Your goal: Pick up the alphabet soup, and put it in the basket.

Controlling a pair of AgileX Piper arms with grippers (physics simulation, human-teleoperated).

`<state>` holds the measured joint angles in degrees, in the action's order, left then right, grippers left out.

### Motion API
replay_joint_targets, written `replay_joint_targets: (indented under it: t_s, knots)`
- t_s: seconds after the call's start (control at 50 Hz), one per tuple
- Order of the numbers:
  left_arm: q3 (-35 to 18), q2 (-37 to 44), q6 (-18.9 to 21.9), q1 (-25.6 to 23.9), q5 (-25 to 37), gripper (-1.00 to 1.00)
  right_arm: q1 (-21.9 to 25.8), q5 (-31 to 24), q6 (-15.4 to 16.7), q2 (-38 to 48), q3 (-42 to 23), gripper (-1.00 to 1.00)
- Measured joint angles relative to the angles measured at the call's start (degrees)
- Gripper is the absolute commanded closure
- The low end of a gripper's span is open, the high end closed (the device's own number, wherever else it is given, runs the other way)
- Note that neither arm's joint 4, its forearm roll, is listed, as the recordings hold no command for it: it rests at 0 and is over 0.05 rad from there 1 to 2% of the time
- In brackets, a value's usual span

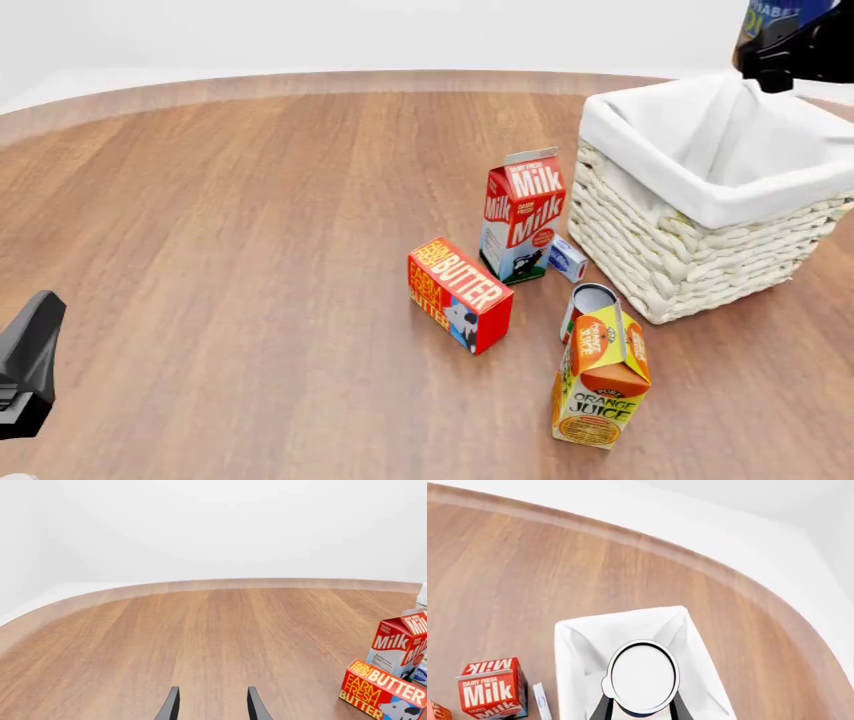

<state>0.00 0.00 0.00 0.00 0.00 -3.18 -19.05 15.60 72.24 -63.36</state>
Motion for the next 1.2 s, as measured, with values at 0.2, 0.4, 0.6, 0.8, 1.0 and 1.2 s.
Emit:
replay_joint_targets:
  t_s: [0.2,0.4,0.6,0.8,1.0,1.2]
  knots:
    - [0.0,0.0,0.0,0.0,0.0,-1.00,-0.8,0.7,0.7,0.7,1.0,1.00]
    - [0.0,0.0,0.0,0.0,0.0,-1.00,-1.1,1.4,1.5,2.0,1.5,1.00]
    - [0.0,0.0,0.0,0.0,0.0,-1.00,-1.1,2.1,1.9,3.5,1.9,1.00]
    - [0.0,0.0,0.0,0.0,0.0,-1.00,-0.8,2.5,2.1,4.9,1.9,1.00]
    - [0.0,0.0,0.0,0.0,0.0,-1.00,-0.3,2.9,2.3,6.4,2.0,1.00]
    - [0.0,0.0,0.0,0.0,0.0,-1.00,-0.2,3.3,2.7,7.5,2.2,1.00]
